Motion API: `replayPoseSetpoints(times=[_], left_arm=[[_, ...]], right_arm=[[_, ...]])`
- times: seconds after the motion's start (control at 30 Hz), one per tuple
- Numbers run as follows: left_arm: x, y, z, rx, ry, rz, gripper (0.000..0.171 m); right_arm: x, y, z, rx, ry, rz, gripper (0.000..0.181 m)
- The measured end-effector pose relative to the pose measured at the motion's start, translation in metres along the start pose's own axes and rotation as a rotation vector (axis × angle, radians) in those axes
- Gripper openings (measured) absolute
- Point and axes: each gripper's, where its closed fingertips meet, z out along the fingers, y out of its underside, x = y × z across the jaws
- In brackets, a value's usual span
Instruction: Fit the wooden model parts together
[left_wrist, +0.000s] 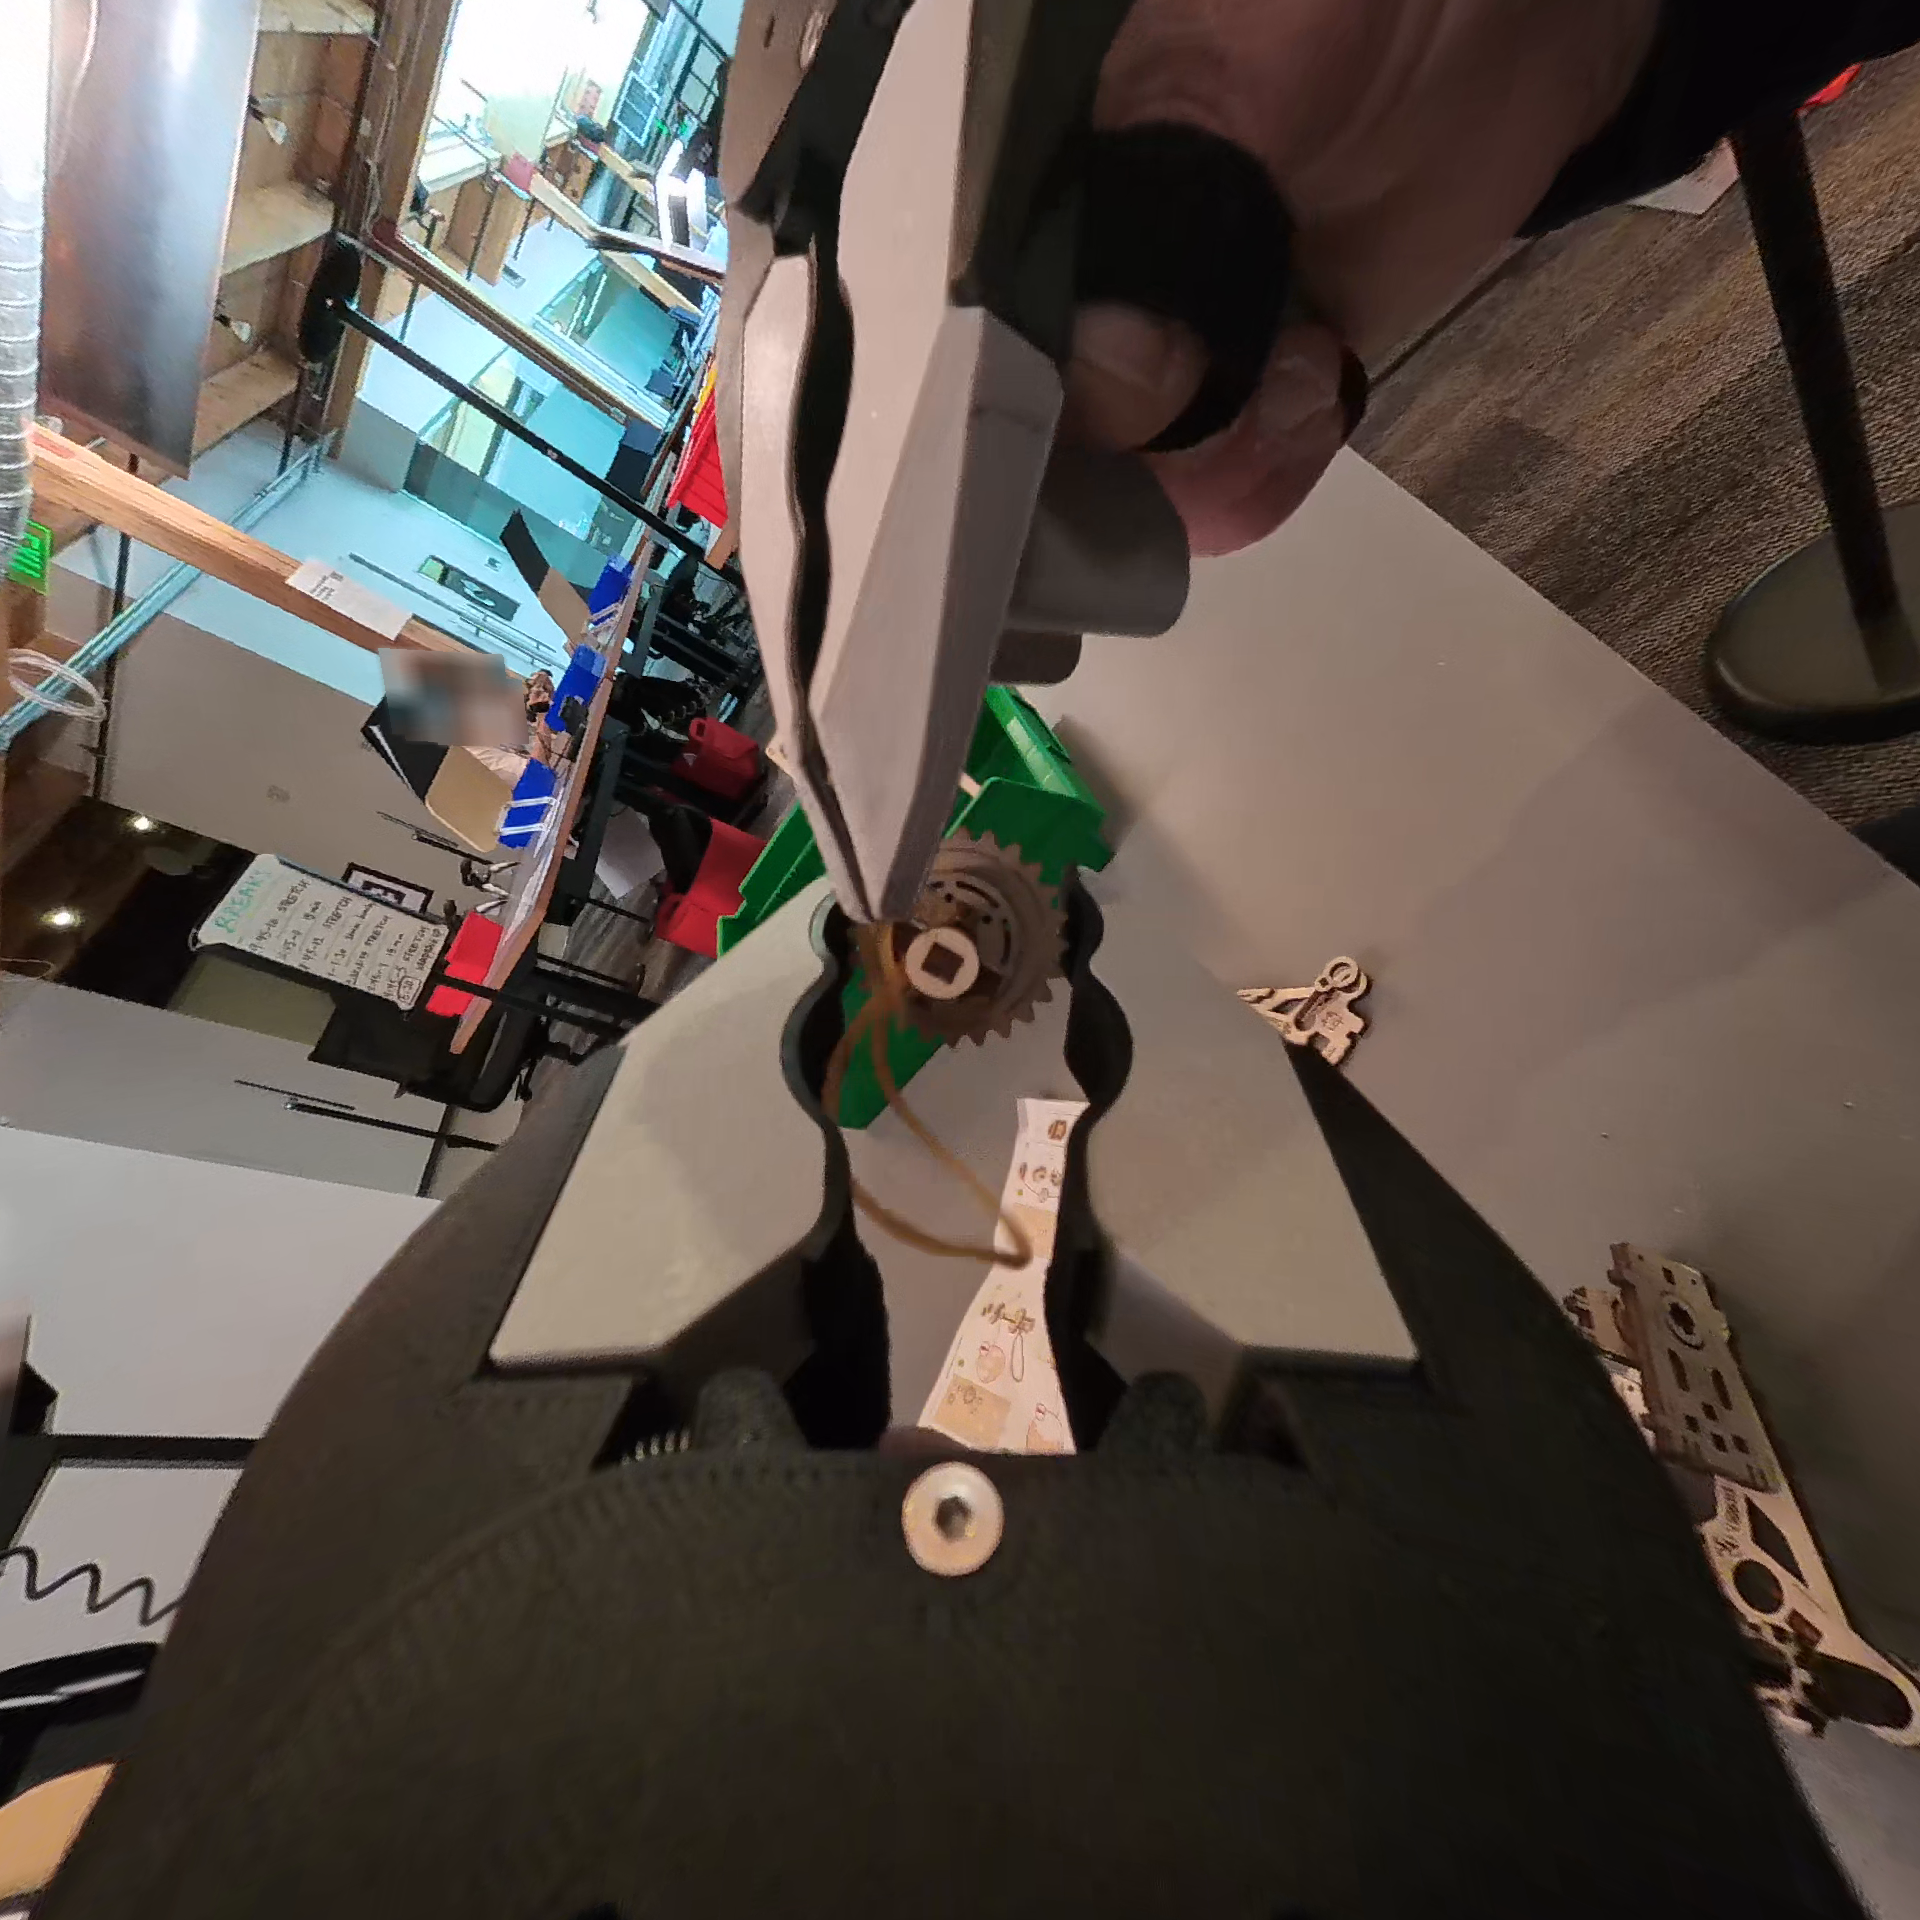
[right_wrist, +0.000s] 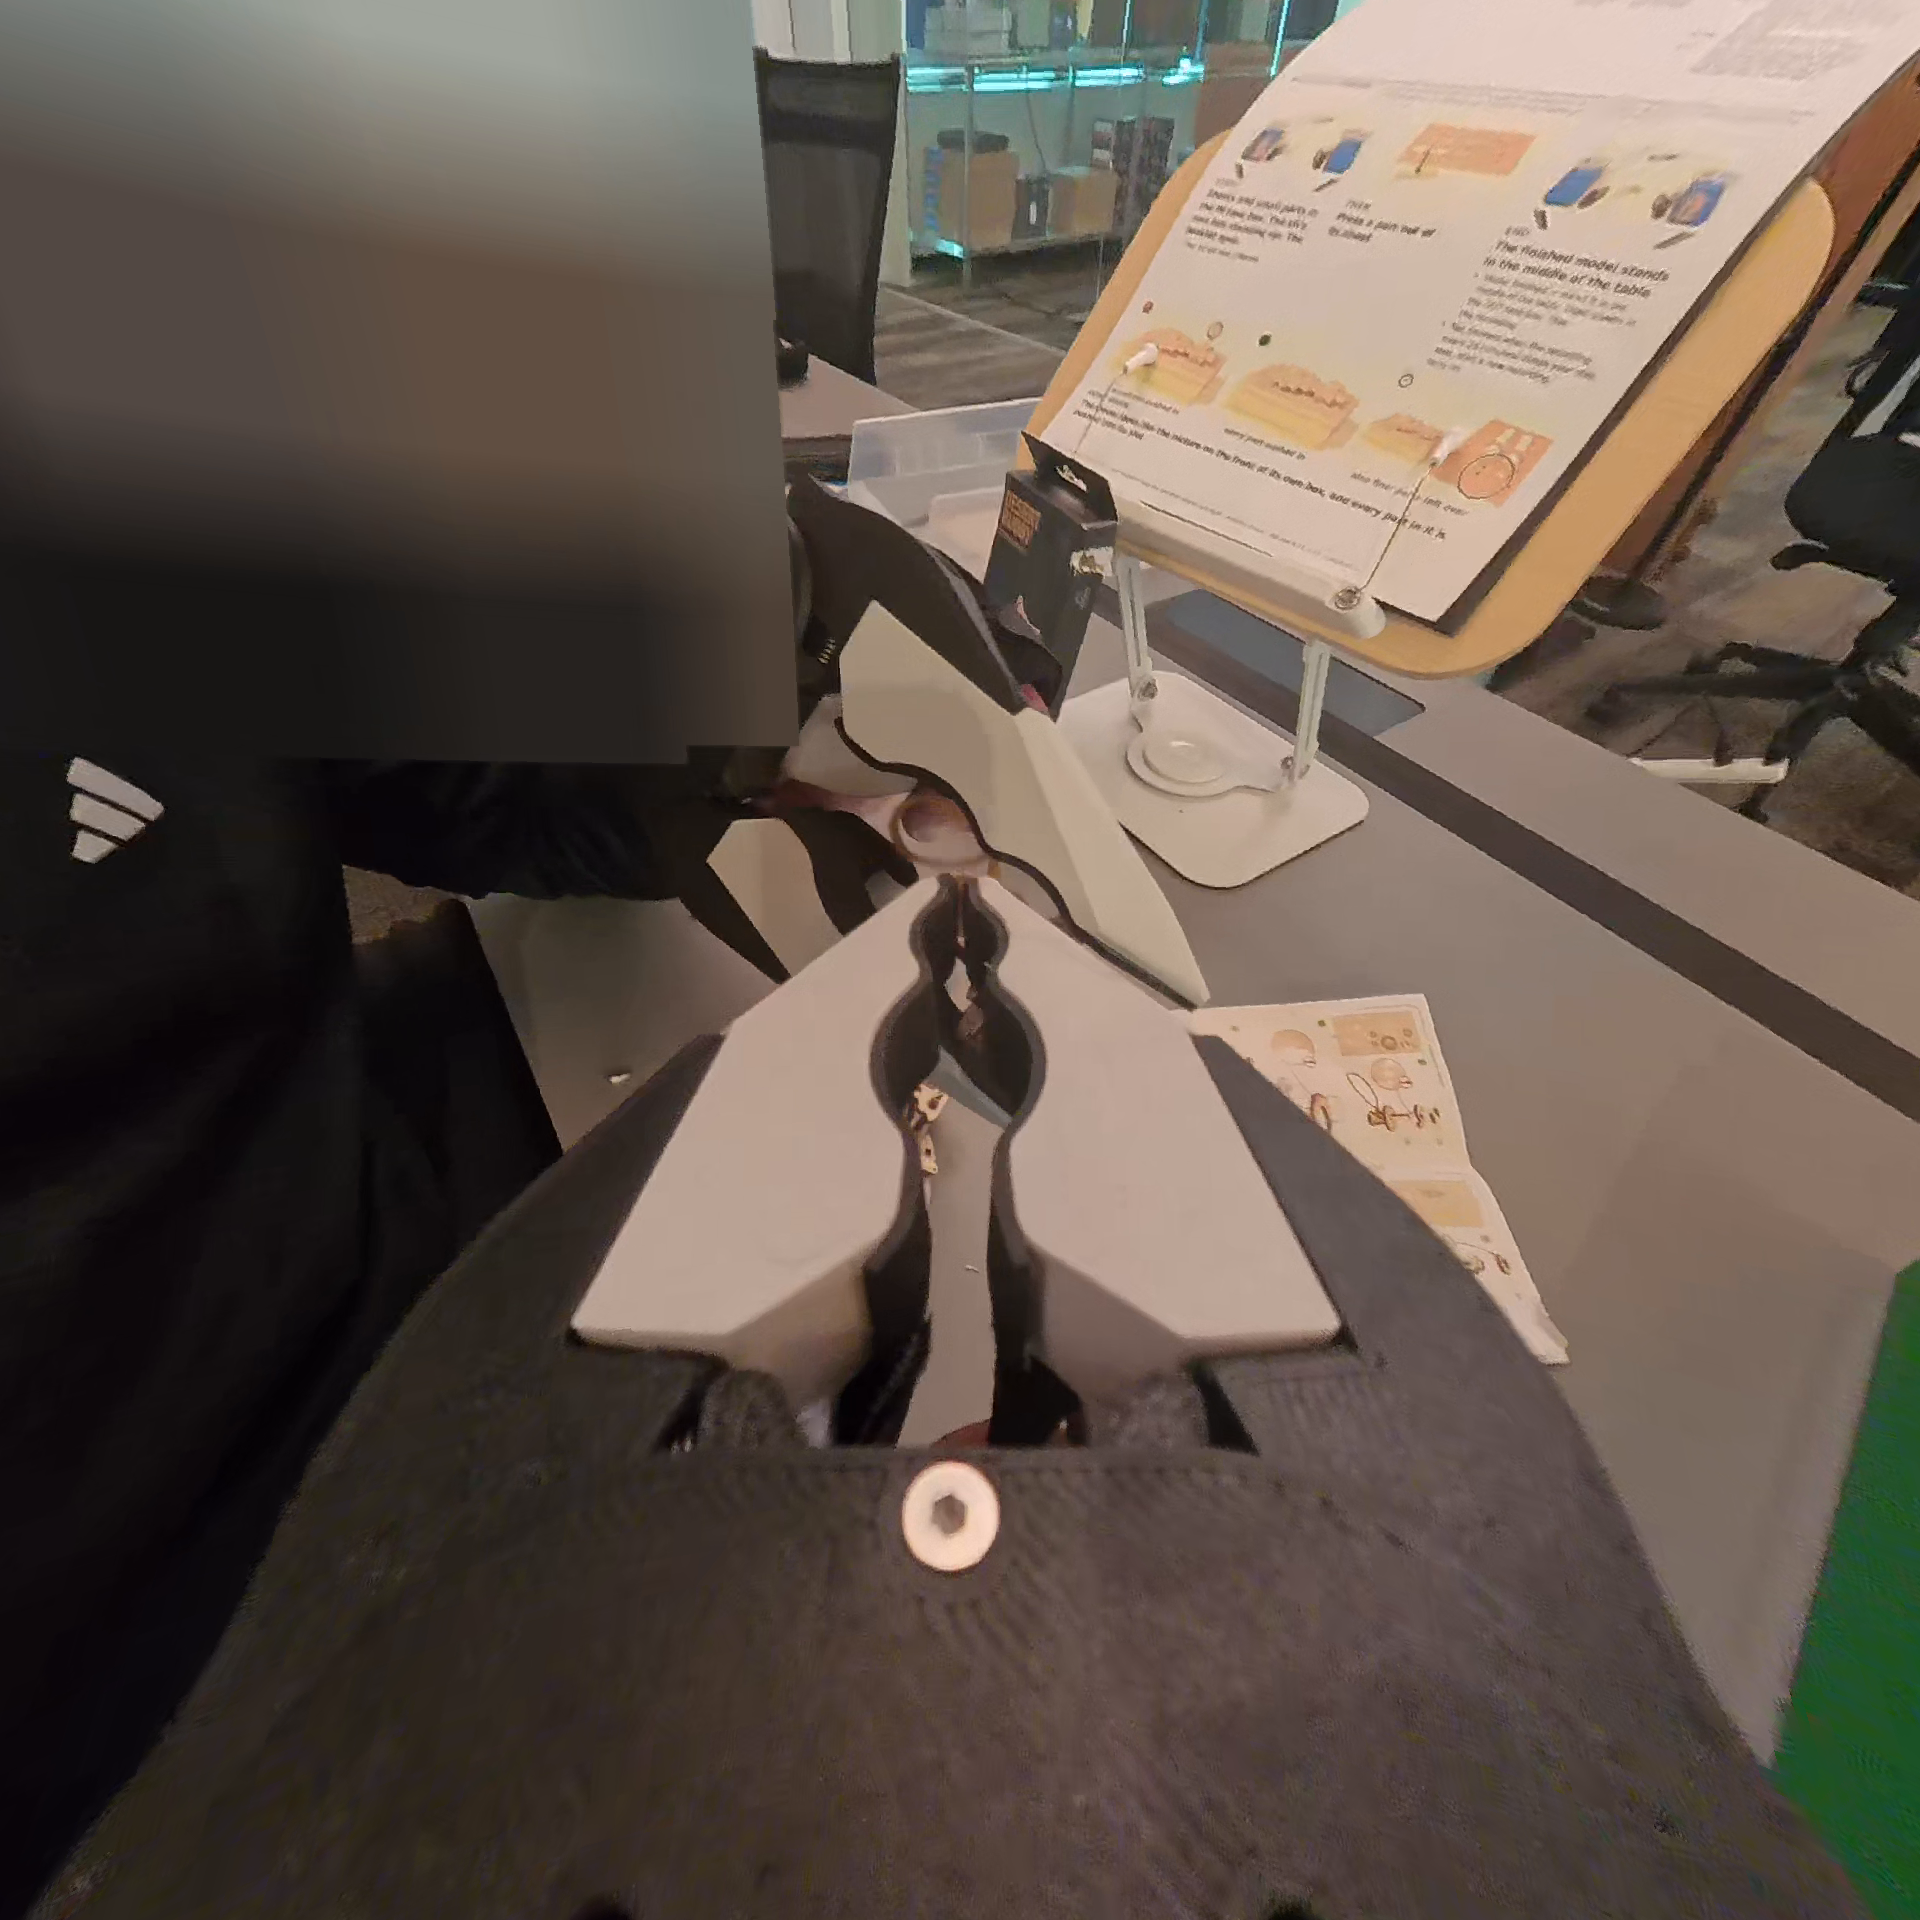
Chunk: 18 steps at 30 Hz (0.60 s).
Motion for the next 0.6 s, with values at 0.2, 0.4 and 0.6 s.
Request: replayPoseSetpoints(times=[0.2, 0.4, 0.6], left_arm=[[0.0, 0.003, 0.001, -0.012, 0.004, -0.001, 0.037], [-0.003, -0.001, 0.0, 0.023, -0.009, -0.021, 0.037], [-0.013, -0.019, -0.011, 0.205, -0.06, -0.044, 0.037]], right_arm=[[0.003, -0.001, -0.003, 0.019, 0.043, -0.017, 0.0], [0.005, -0.007, -0.01, -0.024, 0.15, -0.088, 0.021], [0.017, 0.001, -0.022, 0.075, 0.141, 0.115, 0.028]])
